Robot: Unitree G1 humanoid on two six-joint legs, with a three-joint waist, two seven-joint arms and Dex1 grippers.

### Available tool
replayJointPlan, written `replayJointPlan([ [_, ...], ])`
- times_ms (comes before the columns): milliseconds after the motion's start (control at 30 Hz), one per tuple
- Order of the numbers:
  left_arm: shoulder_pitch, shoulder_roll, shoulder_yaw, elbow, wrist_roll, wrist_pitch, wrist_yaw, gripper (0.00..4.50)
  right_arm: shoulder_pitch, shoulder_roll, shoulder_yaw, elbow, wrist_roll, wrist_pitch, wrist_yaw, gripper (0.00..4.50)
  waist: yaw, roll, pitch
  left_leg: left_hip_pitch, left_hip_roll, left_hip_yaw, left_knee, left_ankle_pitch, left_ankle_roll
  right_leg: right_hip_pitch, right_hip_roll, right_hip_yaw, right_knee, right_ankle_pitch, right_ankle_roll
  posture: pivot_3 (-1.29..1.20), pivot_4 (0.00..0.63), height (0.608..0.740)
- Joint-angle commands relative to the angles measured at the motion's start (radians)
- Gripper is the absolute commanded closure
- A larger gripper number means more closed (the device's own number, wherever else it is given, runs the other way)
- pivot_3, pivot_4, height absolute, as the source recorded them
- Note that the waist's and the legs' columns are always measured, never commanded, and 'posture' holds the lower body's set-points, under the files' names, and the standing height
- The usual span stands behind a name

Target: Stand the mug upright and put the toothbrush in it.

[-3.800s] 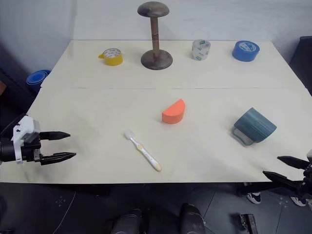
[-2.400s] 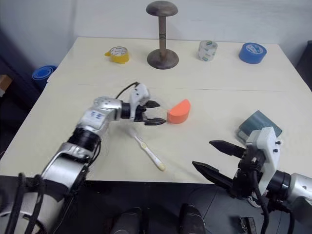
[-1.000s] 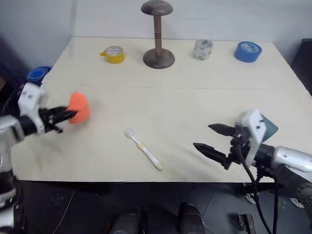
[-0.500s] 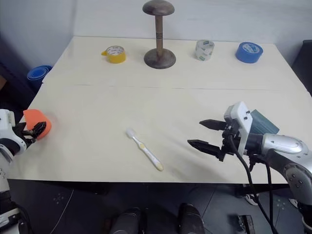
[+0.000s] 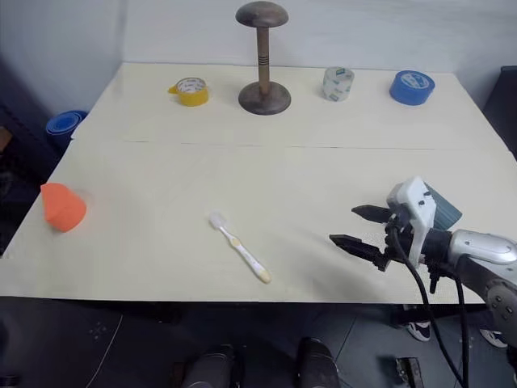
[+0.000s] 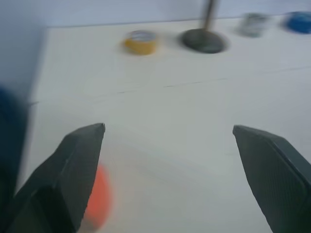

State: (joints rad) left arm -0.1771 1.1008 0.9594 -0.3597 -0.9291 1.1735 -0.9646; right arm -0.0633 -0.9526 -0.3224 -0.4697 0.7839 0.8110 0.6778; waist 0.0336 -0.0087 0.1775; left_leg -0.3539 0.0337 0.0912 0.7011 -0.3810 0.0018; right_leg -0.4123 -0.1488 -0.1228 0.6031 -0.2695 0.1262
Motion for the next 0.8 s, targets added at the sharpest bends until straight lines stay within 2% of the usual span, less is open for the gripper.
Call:
replayJointPlan([
  [33, -0.097, 0.03, -0.249, -0.112, -0.158, -0.024, -0.078, 0.02, 0.026, -0.006, -0.029, -0.03, -0.074, 0.055, -0.114, 0.0, -0.006, 0.0, 0.0, 0.0, 0.0, 0.001, 0.0, 0.0, 0.0, 0.0, 0.0, 0.001, 0.0, 0.0, 0.0, 0.0, 0.15, 0.74],
  [133, -0.168, 0.023, -0.424, -0.145, -0.147, -0.093, -0.113, 0.02, 0.043, 0.01, -0.038, -0.046, -0.106, 0.093, -0.178, 0.0, -0.023, 0.002, 0.001, 0.001, 0.0, 0.004, -0.003, 0.0, -0.001, -0.003, 0.001, 0.001, 0.003, 0.0, 0.0, 0.0, 0.15, 0.74],
  [233, -0.276, -0.02, -0.602, -0.152, -0.123, -0.162, -0.145, 0.0, 0.069, 0.019, -0.042, -0.059, -0.158, 0.111, -0.234, 0.54, -0.029, 0.002, 0.001, 0.001, 0.003, 0.004, -0.003, 0.0, -0.002, -0.004, 0.004, 0.0, 0.004, 0.0, 0.0, 0.0, 0.15, 0.74],
  [300, -0.321, -0.043, -0.676, -0.136, -0.104, -0.192, -0.167, 0.0, 0.067, 0.027, -0.041, -0.045, -0.195, 0.116, -0.268, 1.13, -0.032, 0.003, 0.001, 0.001, 0.002, 0.006, -0.003, 0.0, -0.002, -0.004, 0.004, 0.002, 0.003, 0.0, 0.0, 0.0, 0.15, 0.74],
  [333, -0.338, -0.053, -0.709, -0.128, -0.09, -0.21, -0.178, 0.0, 0.06, 0.033, -0.041, -0.034, -0.204, 0.116, -0.275, 1.13, -0.032, 0.003, 0.001, 0.001, 0.002, 0.006, -0.002, 0.0, -0.002, -0.004, 0.004, 0.002, 0.003, 0.0, 0.0, 0.0, 0.15, 0.74],
  [567, -0.428, -0.1, -0.889, -0.091, 0.03, -0.32, -0.238, 0.0, -0.036, 0.035, 0.072, 0.11, -0.304, 0.053, -0.25, 1.13, -0.032, 0.002, 0.001, 0.0, 0.002, 0.006, -0.002, 0.001, -0.001, -0.003, 0.004, 0.003, 0.0, 0.0, 0.0, 0.0, 0.15, 0.74],
  [767, -0.502, -0.144, -0.943, -0.045, 0.079, -0.342, -0.232, 0.0, -0.155, 0.057, 0.177, 0.317, -0.394, -0.034, -0.193, 1.13, -0.032, 0.002, 0.001, -0.001, 0.002, 0.006, -0.002, 0.001, 0.0, -0.003, 0.004, 0.003, -0.002, 0.0, 0.0, 0.0, 0.15, 0.74],
  [800, -0.508, -0.149, -0.942, -0.041, 0.082, -0.339, -0.228, 0.0, -0.168, 0.06, 0.189, 0.346, -0.405, -0.038, -0.183, 1.3, -0.032, 0.002, 0.001, -0.001, 0.002, 0.006, -0.002, 0.001, 0.0, -0.003, 0.004, 0.003, -0.002, 0.0, 0.0, 0.0, 0.15, 0.74],
])
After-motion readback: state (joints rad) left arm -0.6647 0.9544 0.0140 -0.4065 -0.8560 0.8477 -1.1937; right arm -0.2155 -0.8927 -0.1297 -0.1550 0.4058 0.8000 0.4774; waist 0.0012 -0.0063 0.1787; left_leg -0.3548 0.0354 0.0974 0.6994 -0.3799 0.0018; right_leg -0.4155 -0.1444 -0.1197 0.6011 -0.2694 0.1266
